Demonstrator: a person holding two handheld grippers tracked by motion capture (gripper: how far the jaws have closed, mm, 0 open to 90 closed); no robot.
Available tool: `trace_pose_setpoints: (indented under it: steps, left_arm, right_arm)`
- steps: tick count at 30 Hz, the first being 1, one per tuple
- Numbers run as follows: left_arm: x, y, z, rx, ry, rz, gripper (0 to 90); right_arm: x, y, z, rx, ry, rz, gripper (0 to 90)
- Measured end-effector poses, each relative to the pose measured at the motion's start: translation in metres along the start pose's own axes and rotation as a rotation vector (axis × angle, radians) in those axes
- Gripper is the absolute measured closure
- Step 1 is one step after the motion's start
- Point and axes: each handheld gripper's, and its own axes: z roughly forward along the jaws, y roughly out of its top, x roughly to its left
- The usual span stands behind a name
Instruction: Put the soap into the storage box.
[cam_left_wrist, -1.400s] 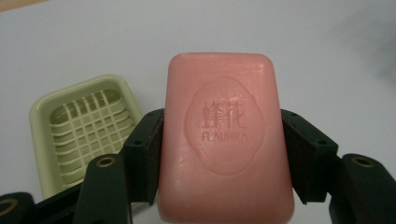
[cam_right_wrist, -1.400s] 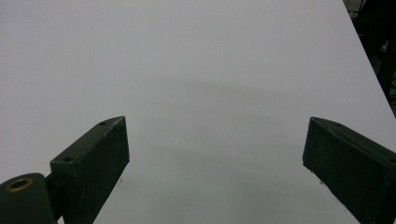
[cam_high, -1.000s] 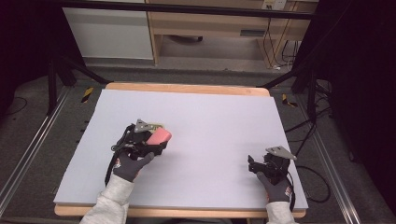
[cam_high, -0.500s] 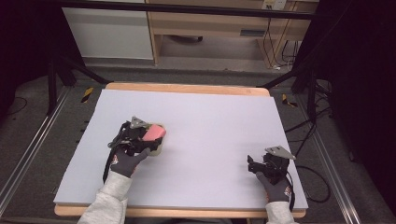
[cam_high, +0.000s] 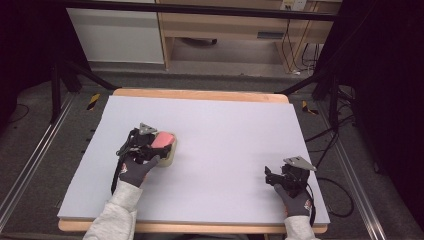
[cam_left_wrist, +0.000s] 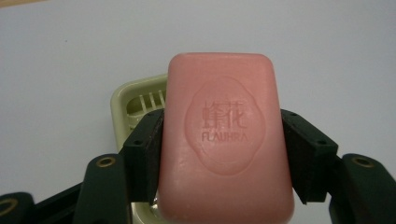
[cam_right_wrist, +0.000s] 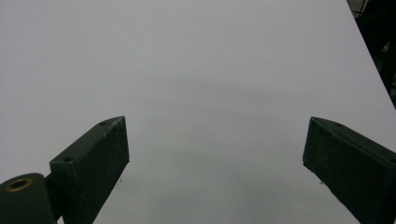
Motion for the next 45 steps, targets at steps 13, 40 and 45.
trace_pose_setpoints:
  steps: [13,40,45]
  left_arm:
    - [0.006,-0.002,0.014,0.012,0.021,-0.019,37.1]
    - [0.015,-0.010,0.035,0.053,0.053,-0.025,37.1]
    - [0.016,-0.012,0.037,0.061,0.055,-0.026,37.1]
  right_arm:
    - [0.000,0.000,0.000,0.001,0.000,0.002,7.3]
    - [0.002,0.000,0.000,-0.002,0.003,-0.010,7.3]
    - [0.002,0.000,0.000,-0.002,0.002,-0.011,7.3]
